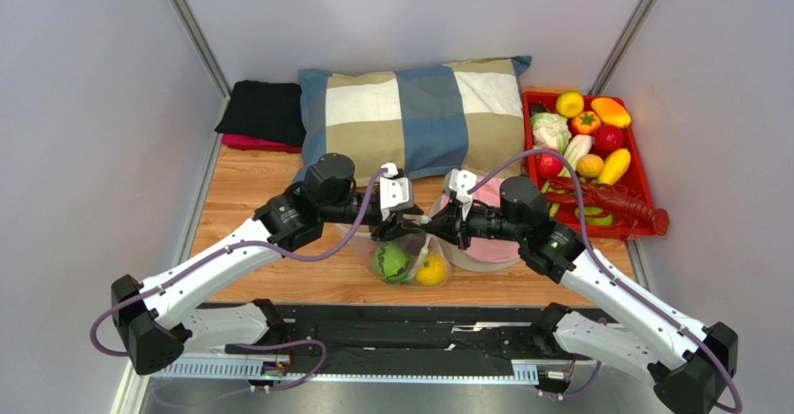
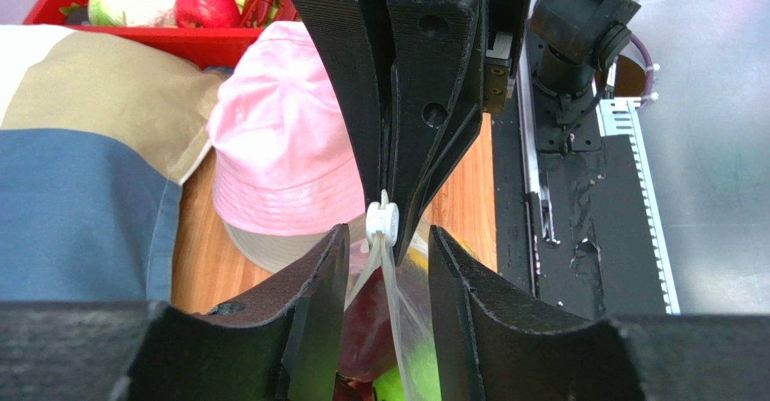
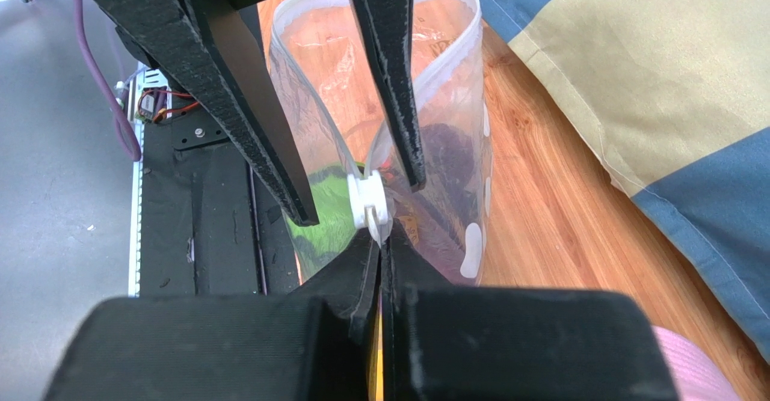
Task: Place the food in the zip-top bag and seal the zipper
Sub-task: Zip the zipper food storage bag at the center of the board.
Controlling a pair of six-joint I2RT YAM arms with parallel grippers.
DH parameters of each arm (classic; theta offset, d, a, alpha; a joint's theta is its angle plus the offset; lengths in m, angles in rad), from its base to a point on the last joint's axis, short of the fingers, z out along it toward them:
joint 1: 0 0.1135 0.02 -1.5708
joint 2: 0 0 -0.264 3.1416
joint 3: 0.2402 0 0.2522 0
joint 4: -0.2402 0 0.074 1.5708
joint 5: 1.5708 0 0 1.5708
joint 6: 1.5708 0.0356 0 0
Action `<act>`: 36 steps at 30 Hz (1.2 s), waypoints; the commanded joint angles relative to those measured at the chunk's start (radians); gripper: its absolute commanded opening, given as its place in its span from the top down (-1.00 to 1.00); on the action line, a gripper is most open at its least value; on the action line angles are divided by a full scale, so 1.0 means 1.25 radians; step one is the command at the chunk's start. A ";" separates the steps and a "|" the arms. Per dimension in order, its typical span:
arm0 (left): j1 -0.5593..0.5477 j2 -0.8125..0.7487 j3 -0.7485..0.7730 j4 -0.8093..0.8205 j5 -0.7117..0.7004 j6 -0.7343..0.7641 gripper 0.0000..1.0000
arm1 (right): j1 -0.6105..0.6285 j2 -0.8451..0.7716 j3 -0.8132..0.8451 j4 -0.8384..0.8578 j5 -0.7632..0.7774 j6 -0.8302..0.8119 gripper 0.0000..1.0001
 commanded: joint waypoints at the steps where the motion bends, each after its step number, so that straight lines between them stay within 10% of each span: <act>1: -0.004 0.010 0.047 0.003 0.018 0.006 0.17 | -0.003 -0.019 0.003 0.057 0.012 -0.002 1.00; 13: 0.009 0.013 0.037 -0.030 -0.002 0.010 0.92 | -0.001 -0.044 -0.003 0.053 0.038 -0.014 1.00; 36: 0.119 -0.102 -0.053 -0.188 -0.035 0.137 0.99 | -0.045 -0.138 -0.036 0.004 0.086 -0.042 1.00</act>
